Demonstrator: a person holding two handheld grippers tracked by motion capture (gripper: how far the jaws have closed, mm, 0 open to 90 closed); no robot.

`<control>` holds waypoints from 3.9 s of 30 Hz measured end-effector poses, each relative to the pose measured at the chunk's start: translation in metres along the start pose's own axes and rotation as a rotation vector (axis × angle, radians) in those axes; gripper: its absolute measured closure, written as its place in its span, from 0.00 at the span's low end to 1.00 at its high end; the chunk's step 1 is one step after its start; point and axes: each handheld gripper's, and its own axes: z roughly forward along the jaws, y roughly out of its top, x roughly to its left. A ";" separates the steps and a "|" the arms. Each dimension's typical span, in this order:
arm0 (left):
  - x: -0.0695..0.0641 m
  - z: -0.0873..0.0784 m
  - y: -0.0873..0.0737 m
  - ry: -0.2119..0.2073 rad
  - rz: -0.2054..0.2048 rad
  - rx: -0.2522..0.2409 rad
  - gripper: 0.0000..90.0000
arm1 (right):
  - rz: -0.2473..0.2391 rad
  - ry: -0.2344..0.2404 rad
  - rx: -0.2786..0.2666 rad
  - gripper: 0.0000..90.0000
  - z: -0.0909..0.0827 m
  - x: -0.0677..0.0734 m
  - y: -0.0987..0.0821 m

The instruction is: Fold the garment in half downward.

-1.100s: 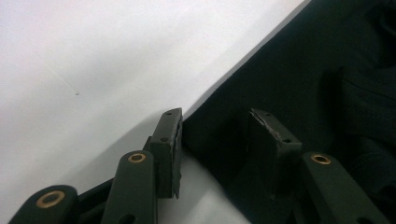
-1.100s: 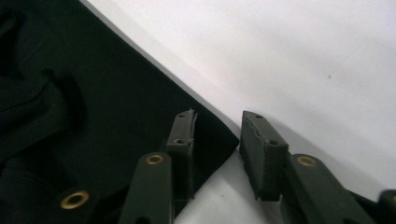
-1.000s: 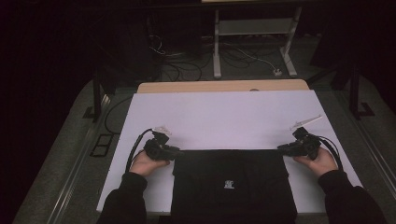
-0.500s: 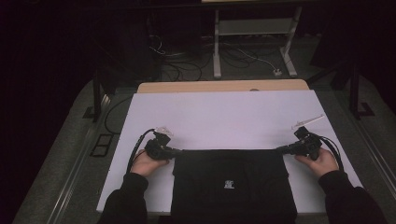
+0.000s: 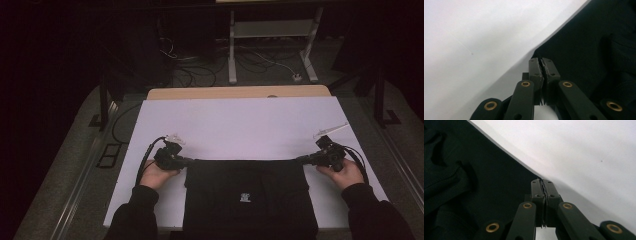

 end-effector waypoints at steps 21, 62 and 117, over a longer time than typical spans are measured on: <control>0.004 -0.007 0.011 0.108 0.012 -0.066 0.96 | 0.017 -0.094 -0.062 0.97 -0.003 0.003 0.012; 0.024 -0.035 0.073 0.186 0.011 -0.088 0.96 | 0.035 -0.123 -0.114 0.97 -0.032 -0.018 0.075; 0.064 -0.007 0.095 0.282 -0.072 -0.126 0.95 | 0.053 -0.235 -0.162 0.97 -0.004 -0.041 0.119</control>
